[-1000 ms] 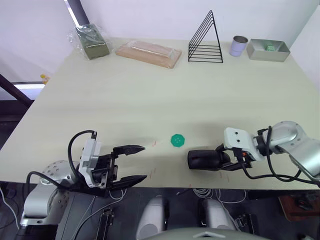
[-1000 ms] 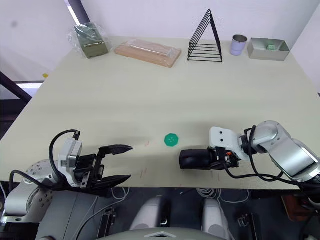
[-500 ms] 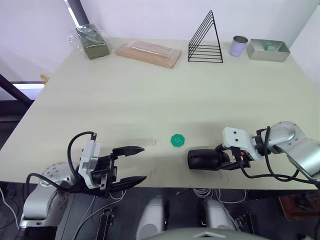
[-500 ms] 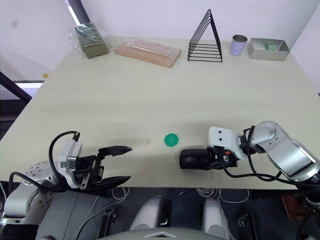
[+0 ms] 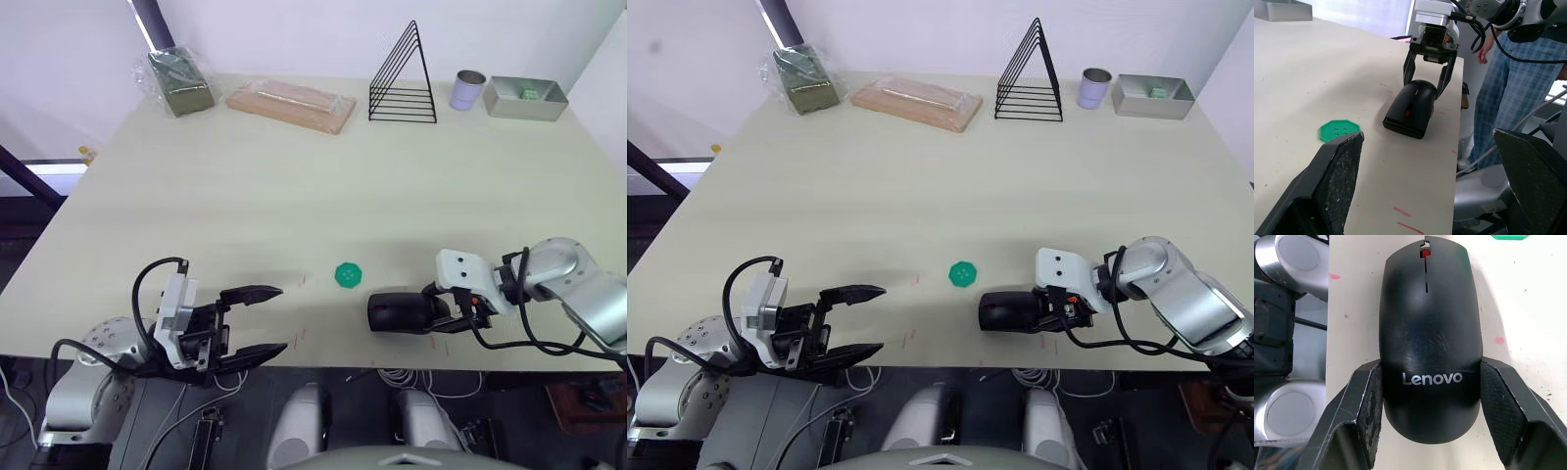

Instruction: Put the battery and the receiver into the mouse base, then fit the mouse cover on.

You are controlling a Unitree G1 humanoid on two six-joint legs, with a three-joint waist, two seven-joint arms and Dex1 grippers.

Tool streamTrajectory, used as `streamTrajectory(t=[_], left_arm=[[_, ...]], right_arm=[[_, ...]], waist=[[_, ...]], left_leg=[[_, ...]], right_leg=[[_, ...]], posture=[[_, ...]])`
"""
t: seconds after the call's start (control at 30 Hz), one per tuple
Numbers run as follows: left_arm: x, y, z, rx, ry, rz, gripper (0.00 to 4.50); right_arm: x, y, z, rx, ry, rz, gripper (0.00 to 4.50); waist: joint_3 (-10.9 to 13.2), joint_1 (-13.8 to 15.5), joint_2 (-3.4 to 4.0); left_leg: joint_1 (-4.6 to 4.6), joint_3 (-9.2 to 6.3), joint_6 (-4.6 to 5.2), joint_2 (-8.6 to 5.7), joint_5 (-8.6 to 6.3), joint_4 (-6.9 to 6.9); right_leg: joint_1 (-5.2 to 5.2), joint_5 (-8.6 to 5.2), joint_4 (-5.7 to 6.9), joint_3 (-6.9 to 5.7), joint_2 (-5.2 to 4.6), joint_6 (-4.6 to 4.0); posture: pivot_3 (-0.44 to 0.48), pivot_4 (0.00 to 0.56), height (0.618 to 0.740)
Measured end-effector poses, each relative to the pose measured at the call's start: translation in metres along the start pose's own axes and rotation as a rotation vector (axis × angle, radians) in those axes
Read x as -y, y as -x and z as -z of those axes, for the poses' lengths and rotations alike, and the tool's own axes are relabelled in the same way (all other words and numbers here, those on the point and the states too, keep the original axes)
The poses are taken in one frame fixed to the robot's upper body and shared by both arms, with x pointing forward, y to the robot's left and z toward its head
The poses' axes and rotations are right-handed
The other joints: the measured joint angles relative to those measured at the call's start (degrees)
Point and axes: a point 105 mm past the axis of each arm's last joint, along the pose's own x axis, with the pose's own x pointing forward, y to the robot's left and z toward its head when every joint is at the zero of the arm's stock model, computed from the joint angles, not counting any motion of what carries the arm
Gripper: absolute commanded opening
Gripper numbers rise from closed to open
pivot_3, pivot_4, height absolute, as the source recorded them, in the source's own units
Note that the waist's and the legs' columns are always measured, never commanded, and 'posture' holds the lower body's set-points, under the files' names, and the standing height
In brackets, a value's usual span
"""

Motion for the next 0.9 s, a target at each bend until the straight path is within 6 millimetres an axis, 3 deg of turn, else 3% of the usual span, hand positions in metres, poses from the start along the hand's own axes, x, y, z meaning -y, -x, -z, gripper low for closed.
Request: streamTrajectory(t=[0.9], left_arm=[[0.0013, -0.0013, -0.0001, -0.007, -0.014, -0.012, 4.5]], right_arm=[[-0.0001, -0.0012, -0.0009, 0.006, 0.0, -0.005, 2.29]], waist=[[0.0, 0.0, 0.0]], left_leg=[[0.01, 0.0, 0.0, -0.01, 0.0, 0.01]], right_leg=[[0.0, 0.0, 0.04, 0.0, 0.02, 0.0]], posture=[[0.0, 0.15, 0.74]])
